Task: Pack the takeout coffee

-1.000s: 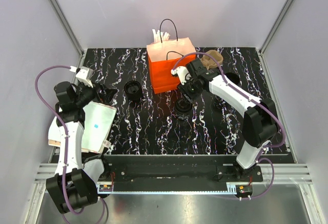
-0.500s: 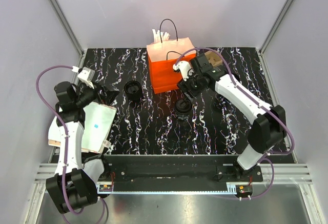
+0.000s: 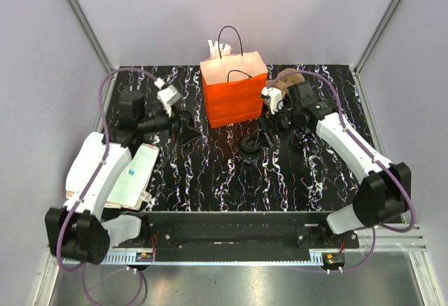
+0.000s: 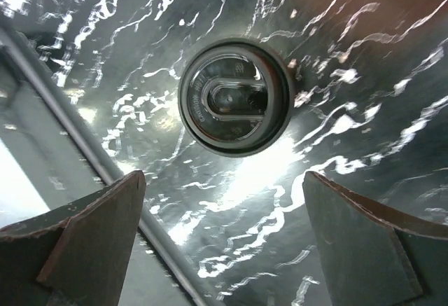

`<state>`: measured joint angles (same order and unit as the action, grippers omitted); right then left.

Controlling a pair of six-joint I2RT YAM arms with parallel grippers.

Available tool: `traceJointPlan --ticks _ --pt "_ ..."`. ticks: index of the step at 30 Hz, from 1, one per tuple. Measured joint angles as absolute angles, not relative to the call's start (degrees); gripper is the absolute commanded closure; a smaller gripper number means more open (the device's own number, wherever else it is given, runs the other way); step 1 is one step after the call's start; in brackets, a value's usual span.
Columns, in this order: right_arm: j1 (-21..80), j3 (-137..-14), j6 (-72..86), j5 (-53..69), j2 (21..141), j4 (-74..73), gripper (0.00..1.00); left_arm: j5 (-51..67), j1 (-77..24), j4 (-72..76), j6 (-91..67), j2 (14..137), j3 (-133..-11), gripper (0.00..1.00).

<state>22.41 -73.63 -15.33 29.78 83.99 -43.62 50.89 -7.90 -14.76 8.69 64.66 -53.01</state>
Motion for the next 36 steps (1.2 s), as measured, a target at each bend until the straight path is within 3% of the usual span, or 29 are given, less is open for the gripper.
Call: traceJointPlan --ticks 6,16,36 --pt "18.02 -70.78 -9.85 38.57 90.21 -39.53 0.03 48.88 -15.49 -17.12 8.97 75.79 -62.39 0.01" --pt "16.38 -71.13 -4.12 41.74 98.37 -36.27 0.06 47.72 -20.67 -17.30 6.35 90.30 -66.83 0.01" --pt "14.61 -73.36 2.90 46.63 103.37 -32.67 0.23 46.02 -25.15 -11.27 0.78 97.08 -68.58 0.01"
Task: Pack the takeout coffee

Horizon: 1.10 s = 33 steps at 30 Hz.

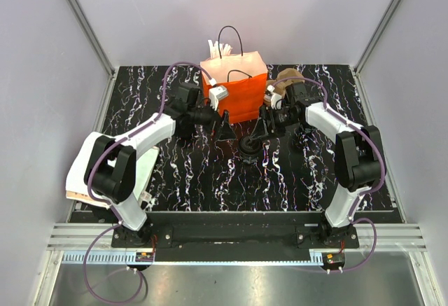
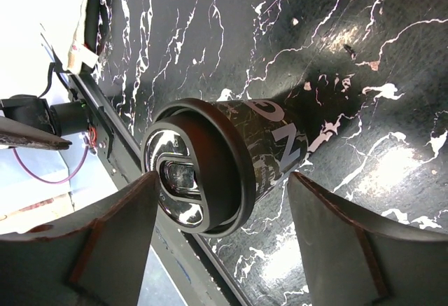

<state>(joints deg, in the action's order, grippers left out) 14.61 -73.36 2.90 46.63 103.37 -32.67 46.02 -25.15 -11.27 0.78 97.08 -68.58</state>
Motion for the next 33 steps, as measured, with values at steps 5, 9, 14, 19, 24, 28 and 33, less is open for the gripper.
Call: traceJointPlan --ticks 5,9,14,19,24,28,33 --pt "14.61 -73.34 3.38 46.54 103.37 -32.12 0.27 45.74 -25.56 -10.11 0.36 97.54 -68.58 0.01" --pt "14.61 -72.93 3.64 46.44 103.37 -31.53 0.28 45.21 -25.91 -9.58 0.32 97.80 -68.55 0.01" --pt "14.61 -72.05 4.08 46.37 103.37 -31.00 0.28 44.86 -26.46 -9.02 -0.45 98.24 -68.53 0.01" --pt "14.63 -70.26 4.58 46.09 103.37 -29.74 0.32 44.03 -26.83 -8.45 -1.52 98.80 -68.10 0.01" --pt "14.74 -68.93 5.72 46.59 103.24 -28.51 0.38 42.70 -27.14 -7.62 -2.24 98.87 -67.79 0.01" --pt "14.87 -68.86 6.33 46.81 103.13 -27.75 0.45 41.63 -27.44 -7.11 -2.70 98.96 -67.77 0.01" --pt "15.00 -68.31 6.81 47.11 102.69 -26.76 0.50 40.99 -27.97 -6.72 -2.85 99.31 -67.18 0.01"
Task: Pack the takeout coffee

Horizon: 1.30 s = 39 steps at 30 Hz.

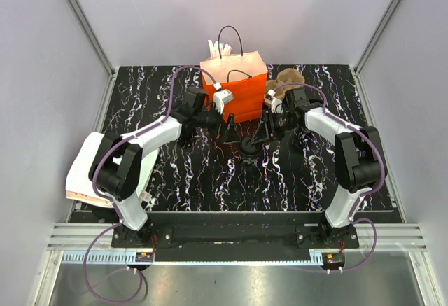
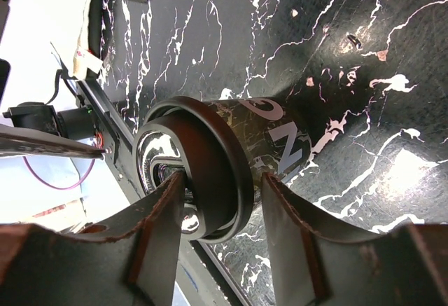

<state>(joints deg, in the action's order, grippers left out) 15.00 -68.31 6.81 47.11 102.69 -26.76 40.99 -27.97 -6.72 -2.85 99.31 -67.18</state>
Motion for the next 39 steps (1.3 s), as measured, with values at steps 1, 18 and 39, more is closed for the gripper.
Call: traceJointPlan --ticks 1,18,39 --pt "15.00 -68.31 6.90 47.09 102.67 -26.68 0.51 40.91 -28.05 -6.79 -2.85 99.37 -66.98 0.01" --pt "15.00 -67.83 7.57 47.00 102.30 -25.28 0.53 43.77 -27.99 -6.22 -3.84 100.82 -64.23 0.23" --pt "15.07 -67.75 7.75 46.09 101.84 -25.04 0.57 51.86 -27.20 -4.16 -9.52 104.03 -64.90 0.71"
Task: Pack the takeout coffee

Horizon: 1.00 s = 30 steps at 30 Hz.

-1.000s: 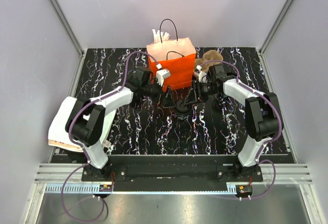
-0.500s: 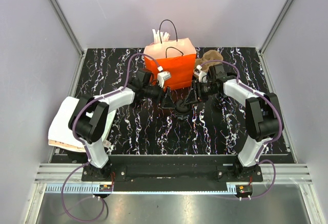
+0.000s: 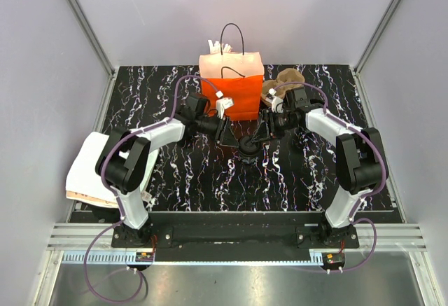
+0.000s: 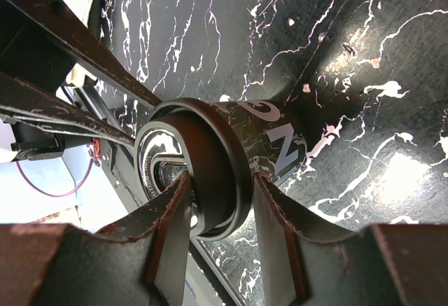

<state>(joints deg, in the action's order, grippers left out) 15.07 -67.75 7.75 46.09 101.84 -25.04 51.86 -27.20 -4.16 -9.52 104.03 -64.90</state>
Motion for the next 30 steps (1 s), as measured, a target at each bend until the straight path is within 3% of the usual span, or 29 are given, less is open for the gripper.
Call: traceJointPlan --ticks 14,23,25,26,28,30 --pt "15.86 -67.16 7.77 44.40 100.77 -24.75 0.58 52.31 -27.16 -8.71 -9.30 105.49 -67.79 0.74" --pt "16.40 -67.11 7.75 43.11 100.42 -24.67 0.58 51.88 -27.29 -11.81 -8.16 107.02 -69.76 0.82" --pt "16.49 -67.09 7.73 42.96 100.33 -24.69 0.59 51.72 -27.38 -12.43 -7.97 107.02 -70.04 0.77" --pt "16.51 -67.09 7.73 42.92 100.33 -24.69 0.59 51.70 -27.40 -12.58 -7.94 107.04 -70.11 0.66" --pt "16.53 -67.09 7.68 42.85 100.27 -24.69 0.59 51.37 -27.42 -12.62 -7.51 107.04 -70.17 0.62" --pt "16.62 -67.02 7.55 42.57 100.14 -24.69 0.59 50.72 -27.42 -12.78 -7.33 107.09 -70.17 0.52"
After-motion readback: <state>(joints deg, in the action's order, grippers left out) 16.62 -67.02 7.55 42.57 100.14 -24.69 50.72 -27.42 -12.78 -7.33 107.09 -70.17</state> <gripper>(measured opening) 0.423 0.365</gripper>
